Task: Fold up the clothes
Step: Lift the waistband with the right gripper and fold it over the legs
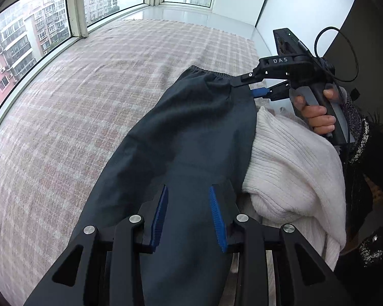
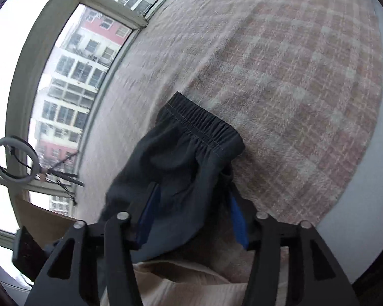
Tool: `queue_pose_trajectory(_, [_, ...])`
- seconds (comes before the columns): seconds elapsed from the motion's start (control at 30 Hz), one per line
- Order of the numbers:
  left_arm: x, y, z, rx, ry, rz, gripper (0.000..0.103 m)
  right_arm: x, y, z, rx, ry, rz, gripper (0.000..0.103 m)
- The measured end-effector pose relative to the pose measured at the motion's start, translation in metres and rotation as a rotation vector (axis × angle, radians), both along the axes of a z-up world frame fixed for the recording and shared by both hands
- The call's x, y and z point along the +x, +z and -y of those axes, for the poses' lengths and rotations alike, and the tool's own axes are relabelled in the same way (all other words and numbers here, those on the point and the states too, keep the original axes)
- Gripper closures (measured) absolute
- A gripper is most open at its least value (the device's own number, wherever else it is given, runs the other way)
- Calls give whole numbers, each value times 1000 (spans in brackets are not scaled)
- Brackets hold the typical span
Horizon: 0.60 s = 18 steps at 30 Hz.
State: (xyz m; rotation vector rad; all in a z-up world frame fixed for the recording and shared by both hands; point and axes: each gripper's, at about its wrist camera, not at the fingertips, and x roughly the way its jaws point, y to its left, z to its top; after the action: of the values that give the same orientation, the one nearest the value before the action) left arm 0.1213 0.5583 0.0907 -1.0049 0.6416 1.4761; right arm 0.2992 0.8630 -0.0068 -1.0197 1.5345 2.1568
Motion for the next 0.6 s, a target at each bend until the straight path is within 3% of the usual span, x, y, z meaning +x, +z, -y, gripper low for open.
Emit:
queue_pose_trajectory(0.03, [0,1,0,2,2,2,71,2,-5,-3,-23,-28,-17,55])
queue_pose_trajectory(0.07, [0,2,-1,3,3,1,71,2,-6,-3,-7,-40,-15,66])
queue_pose_trajectory(0.1, [-1,4,-3,5,5,2,71,2,-5,-2,24,-46,-9,89])
queue_pose_trajectory(0.2, [-7,12,-16,27,25,40,70,-5,21,19,286,31,9,92])
queue_pose_trajectory(0.3, [-24,26,-31,51,72,93,68,-20,55,62,600,189,18,92])
queue_pose_trajectory(0.43, [-39,43,-34,62,124,14,66,-33,83,140,974,443,-25,92])
queue_pose_trajectory(0.53, [-55,51,-12,64,193,-15,66,-49,92,196,1187,599,-34,92])
queue_pose_trajectory(0.6, [-68,57,14,67,264,-26,66,-59,92,226,1267,678,-34,92])
